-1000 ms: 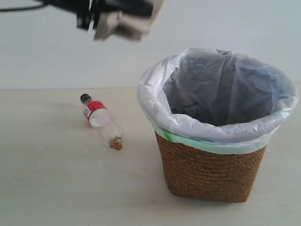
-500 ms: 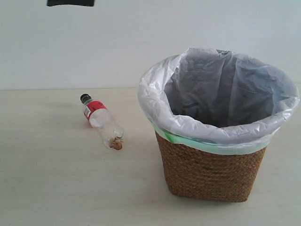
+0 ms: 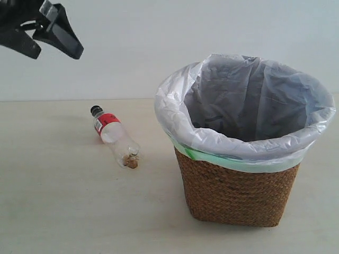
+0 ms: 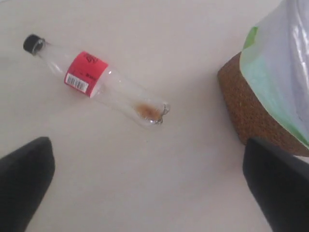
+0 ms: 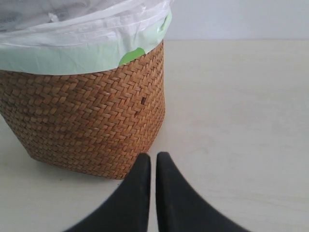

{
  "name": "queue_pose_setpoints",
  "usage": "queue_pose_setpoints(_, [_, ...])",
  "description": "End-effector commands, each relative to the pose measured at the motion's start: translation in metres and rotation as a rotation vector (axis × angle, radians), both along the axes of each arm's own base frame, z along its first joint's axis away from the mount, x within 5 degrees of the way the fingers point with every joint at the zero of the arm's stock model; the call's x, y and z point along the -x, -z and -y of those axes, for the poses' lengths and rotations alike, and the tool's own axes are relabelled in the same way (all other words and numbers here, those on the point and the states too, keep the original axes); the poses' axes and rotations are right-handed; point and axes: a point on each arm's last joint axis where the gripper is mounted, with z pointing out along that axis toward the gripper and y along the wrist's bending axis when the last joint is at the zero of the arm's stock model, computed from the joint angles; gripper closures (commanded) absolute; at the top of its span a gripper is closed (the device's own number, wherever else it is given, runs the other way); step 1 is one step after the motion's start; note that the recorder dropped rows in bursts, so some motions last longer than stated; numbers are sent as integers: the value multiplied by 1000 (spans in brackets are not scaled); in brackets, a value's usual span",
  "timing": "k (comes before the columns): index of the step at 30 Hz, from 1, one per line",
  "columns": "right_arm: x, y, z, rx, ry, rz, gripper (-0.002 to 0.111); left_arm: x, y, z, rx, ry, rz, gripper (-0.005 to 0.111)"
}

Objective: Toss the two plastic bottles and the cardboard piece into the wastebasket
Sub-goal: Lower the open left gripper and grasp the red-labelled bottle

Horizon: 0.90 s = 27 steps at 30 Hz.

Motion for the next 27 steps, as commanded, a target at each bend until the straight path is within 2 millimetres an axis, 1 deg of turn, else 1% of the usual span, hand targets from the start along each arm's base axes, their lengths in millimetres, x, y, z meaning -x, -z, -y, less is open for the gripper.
queue_pose_setpoints(1, [0, -1, 0, 5, 3, 10, 108, -13, 26, 0, 60, -175, -132, -1])
queue_pose_setpoints(3, [0, -1, 0, 5, 3, 10, 108, -22, 37, 2, 100, -262, -184, -1])
queue_pose_setpoints(5, [0, -1, 0, 5, 3, 10, 108, -30, 48, 5, 128, -305, -225, -1])
queue_pose_setpoints(7, [0, -1, 0, 5, 3, 10, 108, -37, 61, 9, 151, -311, -257, -1])
queue_pose_setpoints(11, [0, -1, 0, 5, 3, 10, 108, -51, 88, 26, 199, -308, -312, -1])
queue_pose_setpoints(14, [0, -1, 0, 5, 3, 10, 108, -61, 106, 34, 215, -334, -314, -1])
queue_pose_setpoints(21, [0, -1, 0, 5, 3, 10, 108, -80, 149, 32, 206, -506, -398, 3])
queue_pose_setpoints(23, [0, -1, 0, 5, 3, 10, 108, -86, 155, 34, 207, -510, -391, 6])
queue_pose_setpoints(26, [0, -1, 0, 5, 3, 10, 108, -94, 161, 44, 215, -517, -403, 14])
queue_pose_setpoints(27, [0, -1, 0, 5, 3, 10, 108, -96, 163, 48, 214, -516, -405, 15])
